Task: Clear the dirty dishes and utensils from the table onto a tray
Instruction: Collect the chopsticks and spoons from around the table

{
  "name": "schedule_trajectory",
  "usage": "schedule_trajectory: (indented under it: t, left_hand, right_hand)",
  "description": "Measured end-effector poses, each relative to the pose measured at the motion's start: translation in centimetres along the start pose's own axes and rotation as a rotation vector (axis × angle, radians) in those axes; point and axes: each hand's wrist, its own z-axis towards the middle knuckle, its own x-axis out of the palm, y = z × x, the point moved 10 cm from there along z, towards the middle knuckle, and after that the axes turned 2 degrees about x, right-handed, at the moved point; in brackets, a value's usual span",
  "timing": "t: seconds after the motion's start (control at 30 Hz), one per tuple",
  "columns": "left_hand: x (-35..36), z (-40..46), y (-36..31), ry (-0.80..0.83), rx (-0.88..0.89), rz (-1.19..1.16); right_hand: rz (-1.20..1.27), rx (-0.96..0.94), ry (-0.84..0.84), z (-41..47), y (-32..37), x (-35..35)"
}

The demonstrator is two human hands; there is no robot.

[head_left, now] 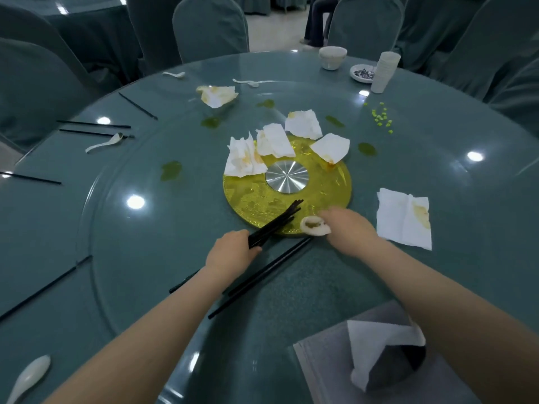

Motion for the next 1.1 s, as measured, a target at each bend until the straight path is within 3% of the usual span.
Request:
schedule_trajectory:
  t: [0.1, 0.27, 0.57, 0.77, 1.1]
  left_hand:
    - [1.3, -0.4, -2.2, 0.021, 0.038, 0.034]
    - [2.9, -1.5, -4.5, 0.086, 0.067, 0.123]
    - [3.5, -1.9, -7.1, -0.002, 0.065, 0.366]
    - [4.2, -1.6, -6.3, 0.091, 0.027, 0.369]
    - [3.4, -3.2, -6.3, -0.034, 0.079, 0.396]
  right_hand:
    - [0.119, 0.181, -0.111, -1.1, -4.5, -2.1]
    - [0.133, 0.239, -0.127, -3.0, -7.7, -2.7]
    - [0.182, 0.244, -0.11, -4.6, -8.4, -2.1]
    - [0.223, 0.242, -0.107, -5.5, -8.3, -2.5]
    - [0.278, 0.267, -0.151, -6.8, -8.9, -4.1]
